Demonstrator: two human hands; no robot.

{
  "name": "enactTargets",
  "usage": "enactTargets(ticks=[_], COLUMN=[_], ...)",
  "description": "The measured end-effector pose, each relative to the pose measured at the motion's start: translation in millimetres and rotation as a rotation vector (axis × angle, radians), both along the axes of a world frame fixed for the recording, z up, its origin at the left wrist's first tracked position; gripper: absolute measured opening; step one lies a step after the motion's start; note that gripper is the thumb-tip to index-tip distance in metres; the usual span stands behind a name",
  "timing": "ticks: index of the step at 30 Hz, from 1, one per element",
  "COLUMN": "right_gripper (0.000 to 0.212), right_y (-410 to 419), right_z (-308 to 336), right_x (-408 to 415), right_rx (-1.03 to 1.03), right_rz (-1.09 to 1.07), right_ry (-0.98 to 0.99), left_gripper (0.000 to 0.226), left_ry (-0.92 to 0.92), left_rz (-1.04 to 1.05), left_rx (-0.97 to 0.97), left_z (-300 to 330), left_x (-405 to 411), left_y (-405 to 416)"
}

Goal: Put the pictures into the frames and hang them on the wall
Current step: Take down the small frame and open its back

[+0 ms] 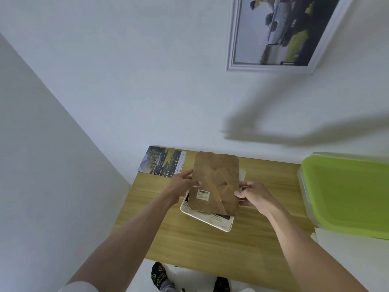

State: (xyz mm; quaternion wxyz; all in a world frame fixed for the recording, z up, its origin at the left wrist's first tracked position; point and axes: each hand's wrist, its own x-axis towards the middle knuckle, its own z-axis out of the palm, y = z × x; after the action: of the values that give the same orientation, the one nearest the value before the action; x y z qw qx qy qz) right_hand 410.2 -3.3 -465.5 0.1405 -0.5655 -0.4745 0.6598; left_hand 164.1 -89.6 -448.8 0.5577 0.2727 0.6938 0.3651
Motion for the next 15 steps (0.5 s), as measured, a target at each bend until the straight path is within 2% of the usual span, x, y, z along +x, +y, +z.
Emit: enactTargets(ticks=[3,7,11,15], right_gripper=[0.025,0.027,0.027,0.028], right_y=[6,13,18,26], right_z=[2,1,-3,-12], right_x=[5,9,15,31], right_rx=[-0.026,-0.054,-0.072,-0.092], right_rz=[-0.026,-0.093,-0.194,-0.287], right_ry=[0.013,0.047,0.074,0.071], left_gripper=[0.086,0.094,0.094,0.096], left_ry=[-0.141,-0.282,-0.3,-0.23], left_rz=[-0.147,-0.171,-0.122,-0.001], left_rx=[-0.07,-0.033,0.017,-0.012], left_z=[-1,-6,-9,-17], left_x=[-8,-14,-13,-16], left_y=[0,-7,-13,-16])
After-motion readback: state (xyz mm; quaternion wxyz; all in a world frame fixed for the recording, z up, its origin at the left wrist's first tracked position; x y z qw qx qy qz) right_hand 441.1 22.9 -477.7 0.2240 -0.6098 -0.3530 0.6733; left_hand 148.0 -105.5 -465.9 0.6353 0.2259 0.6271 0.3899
